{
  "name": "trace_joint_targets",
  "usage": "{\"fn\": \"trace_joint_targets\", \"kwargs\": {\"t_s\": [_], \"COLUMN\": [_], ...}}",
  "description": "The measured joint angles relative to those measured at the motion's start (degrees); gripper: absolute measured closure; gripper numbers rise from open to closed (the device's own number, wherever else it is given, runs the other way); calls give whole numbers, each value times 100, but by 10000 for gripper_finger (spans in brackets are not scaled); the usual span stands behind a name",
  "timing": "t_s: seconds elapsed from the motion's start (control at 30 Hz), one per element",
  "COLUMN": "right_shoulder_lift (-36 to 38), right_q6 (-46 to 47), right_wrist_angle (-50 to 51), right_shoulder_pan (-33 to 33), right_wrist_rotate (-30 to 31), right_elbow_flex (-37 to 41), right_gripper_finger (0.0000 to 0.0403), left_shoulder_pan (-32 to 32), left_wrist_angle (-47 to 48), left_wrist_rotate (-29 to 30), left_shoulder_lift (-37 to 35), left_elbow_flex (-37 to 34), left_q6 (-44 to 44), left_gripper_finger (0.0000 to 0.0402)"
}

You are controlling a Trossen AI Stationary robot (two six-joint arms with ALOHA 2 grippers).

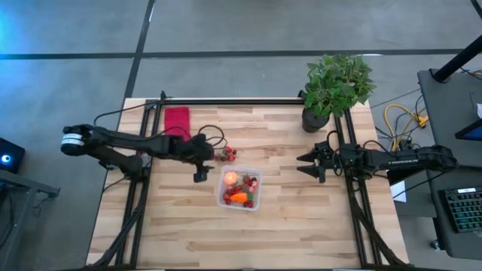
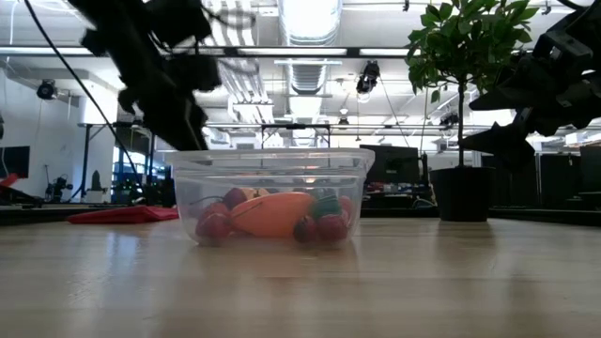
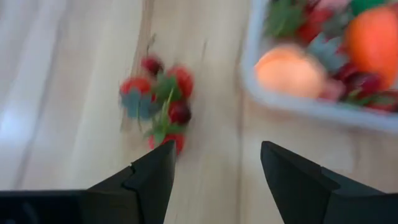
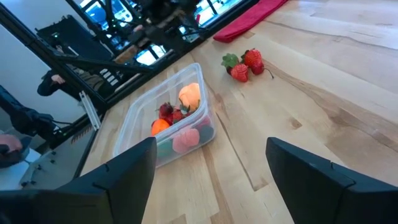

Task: Pick and placing Produce into tupperware
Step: Put the red strawberry into the transparent bin

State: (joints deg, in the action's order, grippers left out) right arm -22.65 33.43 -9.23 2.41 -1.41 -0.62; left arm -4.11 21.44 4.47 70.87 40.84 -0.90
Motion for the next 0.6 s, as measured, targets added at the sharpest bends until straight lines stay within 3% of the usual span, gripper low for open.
{"fn": "trace_joint_targets", "kwargs": {"t_s": [0.2,0.6], "right_shoulder_lift": [0,0], "right_q6": [0,0], "right_wrist_angle": [0,0], "right_shoulder_pan": [1,1], "right_wrist_rotate": [0,0], "right_elbow_flex": [2,0], "right_gripper_finger": [106,111], "left_shoulder_pan": [-602,-777], "left_wrist_angle": [-42,-150], "left_wrist_rotate": [-383,-417], "left_shoulder_lift": [600,1216], "left_elbow_flex": [67,155], "left_q6": [-88,-702], "left_gripper_finger": [181,181]}}
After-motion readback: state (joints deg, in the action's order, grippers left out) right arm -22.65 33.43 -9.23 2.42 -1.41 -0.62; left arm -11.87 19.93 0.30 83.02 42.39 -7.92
